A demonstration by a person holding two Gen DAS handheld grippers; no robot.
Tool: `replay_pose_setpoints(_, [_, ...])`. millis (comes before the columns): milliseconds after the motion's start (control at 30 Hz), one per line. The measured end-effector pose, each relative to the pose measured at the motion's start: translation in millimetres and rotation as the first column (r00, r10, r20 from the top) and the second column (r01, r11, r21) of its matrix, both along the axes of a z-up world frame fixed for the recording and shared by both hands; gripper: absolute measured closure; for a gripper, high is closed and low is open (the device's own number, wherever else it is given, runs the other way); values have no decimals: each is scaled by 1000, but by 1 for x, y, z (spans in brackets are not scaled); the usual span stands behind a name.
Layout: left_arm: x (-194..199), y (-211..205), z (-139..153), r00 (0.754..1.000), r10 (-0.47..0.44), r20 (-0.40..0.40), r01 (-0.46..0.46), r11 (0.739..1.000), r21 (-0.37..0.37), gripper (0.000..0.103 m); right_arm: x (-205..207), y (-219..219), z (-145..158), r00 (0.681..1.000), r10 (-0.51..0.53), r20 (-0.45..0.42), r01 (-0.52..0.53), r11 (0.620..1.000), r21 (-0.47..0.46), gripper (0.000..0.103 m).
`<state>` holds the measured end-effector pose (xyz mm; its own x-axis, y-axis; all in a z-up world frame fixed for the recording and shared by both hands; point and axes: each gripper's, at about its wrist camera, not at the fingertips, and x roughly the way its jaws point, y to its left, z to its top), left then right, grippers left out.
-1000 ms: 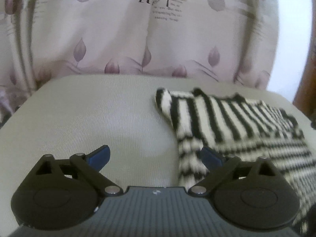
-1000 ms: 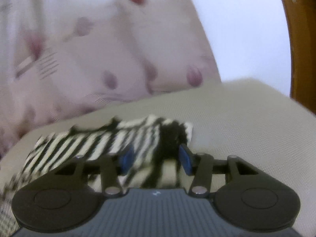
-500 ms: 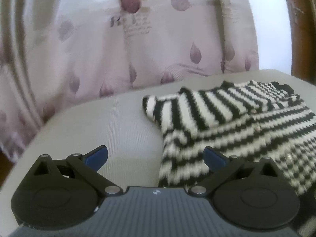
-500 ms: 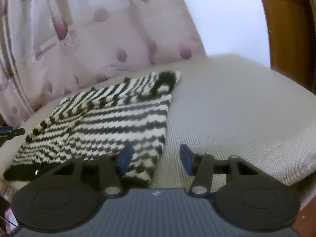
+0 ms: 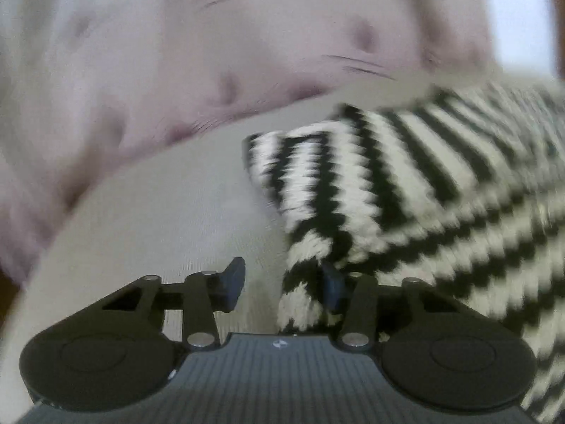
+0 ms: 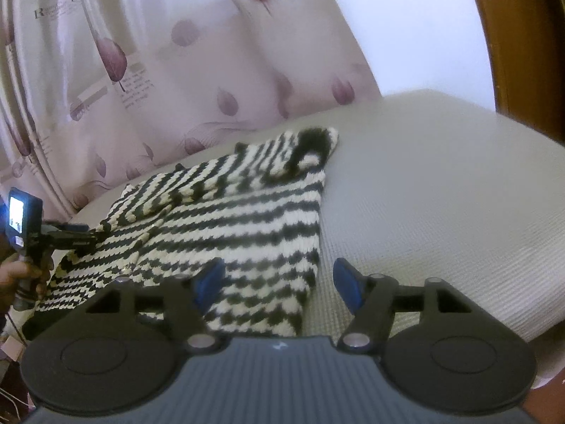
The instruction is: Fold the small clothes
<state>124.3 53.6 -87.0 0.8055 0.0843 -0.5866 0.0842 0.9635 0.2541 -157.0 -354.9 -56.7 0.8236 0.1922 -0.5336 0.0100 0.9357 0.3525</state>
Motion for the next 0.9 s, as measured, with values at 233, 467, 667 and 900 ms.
replay_pose_setpoints(233, [-14, 45, -2, 975, 219, -29, -220, 955, -201, 35, 3, 3, -6, 1000, 10, -8, -10, 1000, 5, 31])
replay_pose_setpoints(467, [-33, 45, 11, 992, 121, -40, -126, 976, -175, 15, -3, 2, -4, 1000, 5, 4, -5, 1000, 23, 31])
replay_pose_setpoints(667, [-86, 52, 14, 997, -15, -79, 1, 985, -170, 3, -15, -18, -4, 999, -35, -18, 36, 998, 60, 29])
replay_pose_setpoints(900, [-139, 71, 3, 979, -139, -148, 88, 947, -309, 4, -21, -8, -11, 999, 10, -47, -7, 998, 65, 29])
